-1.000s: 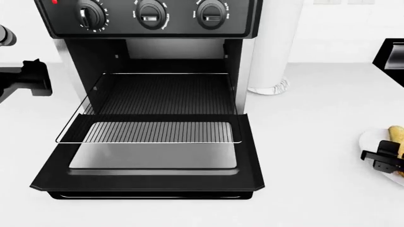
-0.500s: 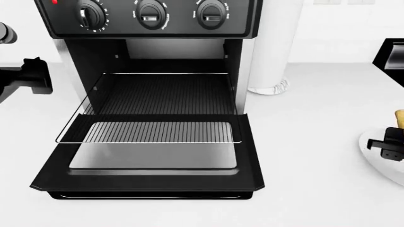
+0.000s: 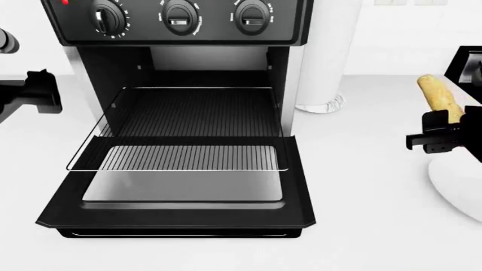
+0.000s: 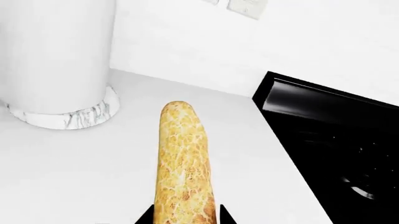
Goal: Place the baguette on the rack of the toaster oven.
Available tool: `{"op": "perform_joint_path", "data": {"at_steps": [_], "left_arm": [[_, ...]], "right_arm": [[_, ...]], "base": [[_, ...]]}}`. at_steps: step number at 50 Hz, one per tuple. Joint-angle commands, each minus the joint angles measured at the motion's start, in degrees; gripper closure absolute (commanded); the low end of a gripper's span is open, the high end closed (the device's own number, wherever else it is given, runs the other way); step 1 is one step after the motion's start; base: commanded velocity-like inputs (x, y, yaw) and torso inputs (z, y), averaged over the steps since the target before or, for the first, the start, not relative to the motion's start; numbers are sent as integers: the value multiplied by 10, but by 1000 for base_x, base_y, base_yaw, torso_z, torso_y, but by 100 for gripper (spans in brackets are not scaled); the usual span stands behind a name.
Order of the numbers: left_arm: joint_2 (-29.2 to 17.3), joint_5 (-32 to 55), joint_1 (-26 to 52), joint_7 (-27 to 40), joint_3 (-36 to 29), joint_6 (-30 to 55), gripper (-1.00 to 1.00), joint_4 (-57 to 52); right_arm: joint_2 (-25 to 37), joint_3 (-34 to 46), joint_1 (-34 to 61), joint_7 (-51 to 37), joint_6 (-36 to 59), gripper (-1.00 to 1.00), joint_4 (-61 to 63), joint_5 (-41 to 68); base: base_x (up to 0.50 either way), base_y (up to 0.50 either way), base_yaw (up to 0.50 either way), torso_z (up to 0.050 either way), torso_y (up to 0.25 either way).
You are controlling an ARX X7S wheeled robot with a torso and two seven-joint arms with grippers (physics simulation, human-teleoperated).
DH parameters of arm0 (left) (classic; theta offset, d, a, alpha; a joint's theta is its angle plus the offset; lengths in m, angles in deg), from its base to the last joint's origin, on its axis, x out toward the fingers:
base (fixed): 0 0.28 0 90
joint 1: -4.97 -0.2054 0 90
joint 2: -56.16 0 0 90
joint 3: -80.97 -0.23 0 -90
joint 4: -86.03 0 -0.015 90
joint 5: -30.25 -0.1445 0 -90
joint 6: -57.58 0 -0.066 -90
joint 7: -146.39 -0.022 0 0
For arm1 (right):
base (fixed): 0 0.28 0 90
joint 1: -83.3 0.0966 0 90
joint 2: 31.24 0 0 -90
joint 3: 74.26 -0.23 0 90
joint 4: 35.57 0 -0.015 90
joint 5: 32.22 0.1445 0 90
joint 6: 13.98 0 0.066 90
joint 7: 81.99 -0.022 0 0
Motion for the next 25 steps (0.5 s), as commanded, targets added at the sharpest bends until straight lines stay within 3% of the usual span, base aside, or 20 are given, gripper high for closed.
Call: {"op": "perform_joint_path", "data": {"at_steps": [1,11,15,25], "left_arm": [[4,2,-10,-5,11,-2,-100,1],[4,5,-17,-5,18,-4,-100,-4],[7,6,-18,-5,17,-8,-100,0],[6,11,-20,-4,24,-3,-100,-9]], "right_arm": [[44,43,21,86,-10,100,70,49],[63,-31,-25,29,31,100,149,195],[62,-36,0,-68,30,100,128,323],[31,88,133,-206,-12,100,76,494]], "base": [[0,0,0,0,0],[0,0,0,0,0],[0,0,0,0,0],[0,0,0,0,0]]}}
